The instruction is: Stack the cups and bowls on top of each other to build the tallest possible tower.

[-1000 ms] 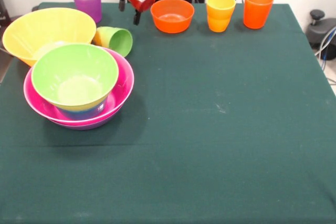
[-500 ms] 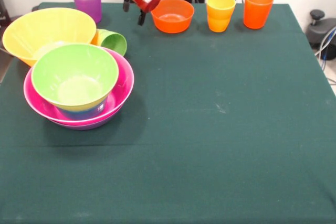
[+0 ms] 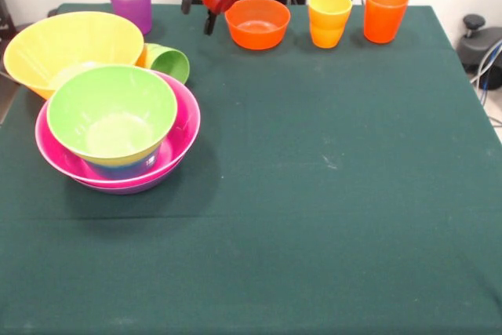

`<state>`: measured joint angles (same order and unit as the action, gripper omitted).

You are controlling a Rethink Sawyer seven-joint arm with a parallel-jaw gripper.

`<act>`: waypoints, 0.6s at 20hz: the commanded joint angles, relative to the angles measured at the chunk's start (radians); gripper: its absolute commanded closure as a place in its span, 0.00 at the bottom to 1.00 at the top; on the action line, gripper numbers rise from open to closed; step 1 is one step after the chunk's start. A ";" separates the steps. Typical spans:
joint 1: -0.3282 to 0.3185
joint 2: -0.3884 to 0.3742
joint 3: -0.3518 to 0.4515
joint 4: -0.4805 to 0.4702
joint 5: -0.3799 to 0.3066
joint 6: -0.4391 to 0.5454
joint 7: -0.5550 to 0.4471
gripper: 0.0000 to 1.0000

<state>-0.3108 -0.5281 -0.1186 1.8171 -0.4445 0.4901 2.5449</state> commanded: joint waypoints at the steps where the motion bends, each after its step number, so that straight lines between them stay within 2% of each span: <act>1: 0.017 0.007 0.062 -0.095 0.062 0.128 0.006 0.00; 8: 0.009 0.048 0.057 -0.171 0.111 0.198 0.026 0.00; 12: 0.006 0.093 0.045 -0.223 0.111 0.191 0.038 0.00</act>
<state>-0.3107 -0.5109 -0.1256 1.7384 -0.3734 0.6212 2.5449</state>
